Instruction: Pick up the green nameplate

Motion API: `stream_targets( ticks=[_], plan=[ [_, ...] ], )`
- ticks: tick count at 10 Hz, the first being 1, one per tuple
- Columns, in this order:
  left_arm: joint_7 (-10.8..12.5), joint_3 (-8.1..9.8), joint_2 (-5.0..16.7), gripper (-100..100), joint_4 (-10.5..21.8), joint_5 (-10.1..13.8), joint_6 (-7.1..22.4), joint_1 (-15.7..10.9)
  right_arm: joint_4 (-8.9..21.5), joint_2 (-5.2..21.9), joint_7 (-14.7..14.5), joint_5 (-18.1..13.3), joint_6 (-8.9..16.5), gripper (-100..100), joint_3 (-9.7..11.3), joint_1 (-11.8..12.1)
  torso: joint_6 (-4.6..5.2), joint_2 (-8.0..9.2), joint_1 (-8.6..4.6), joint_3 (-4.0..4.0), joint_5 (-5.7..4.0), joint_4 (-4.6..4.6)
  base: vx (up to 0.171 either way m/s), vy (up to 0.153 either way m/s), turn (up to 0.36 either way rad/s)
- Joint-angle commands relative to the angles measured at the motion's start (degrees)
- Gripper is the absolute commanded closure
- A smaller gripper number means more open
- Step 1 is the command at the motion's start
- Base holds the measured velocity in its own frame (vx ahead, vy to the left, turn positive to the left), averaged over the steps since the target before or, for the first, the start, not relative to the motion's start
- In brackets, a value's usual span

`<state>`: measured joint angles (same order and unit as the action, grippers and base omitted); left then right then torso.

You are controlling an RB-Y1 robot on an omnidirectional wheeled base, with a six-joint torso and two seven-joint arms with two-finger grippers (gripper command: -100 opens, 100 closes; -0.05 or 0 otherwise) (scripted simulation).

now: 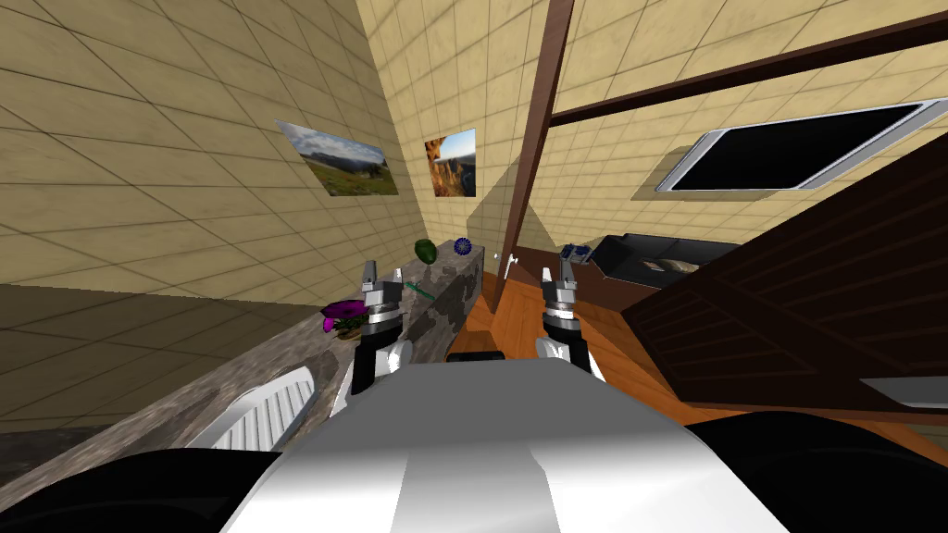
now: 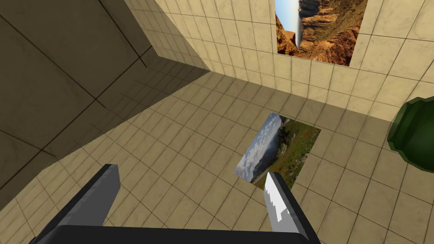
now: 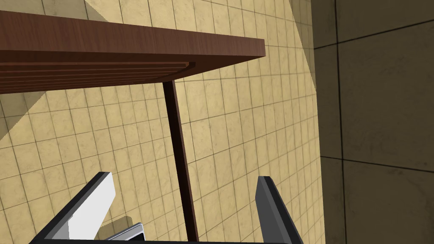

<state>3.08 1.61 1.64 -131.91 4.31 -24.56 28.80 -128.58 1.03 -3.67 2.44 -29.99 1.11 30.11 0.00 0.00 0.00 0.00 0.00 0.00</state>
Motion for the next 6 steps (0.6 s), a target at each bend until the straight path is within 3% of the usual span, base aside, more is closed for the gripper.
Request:
stream_targets(
  ticks=[1, 6],
  plan=[
    [1.27, 0.63, 2.61, -100, 0.22, 1.32, 1.77, -0.15, 0.00, 0.00, 0.00, 0.00, 0.00, 0, 0.00, 0.00, 0.00, 0.00, 0.00, 0.00, 0.00, 0.00, -0.008, -0.001, -0.010],
    [7.10, 3.70, 9.20, -100, 1.04, 7.54, 9.47, -0.72, 0.00, 0.00, 0.00, 0.00, 0.00, 0, 0.00, -0.01, 0.00, 0.17, 0.04, 0.10, 0.01, 0.04, -0.037, 0.001, 0.000]
  ],
)
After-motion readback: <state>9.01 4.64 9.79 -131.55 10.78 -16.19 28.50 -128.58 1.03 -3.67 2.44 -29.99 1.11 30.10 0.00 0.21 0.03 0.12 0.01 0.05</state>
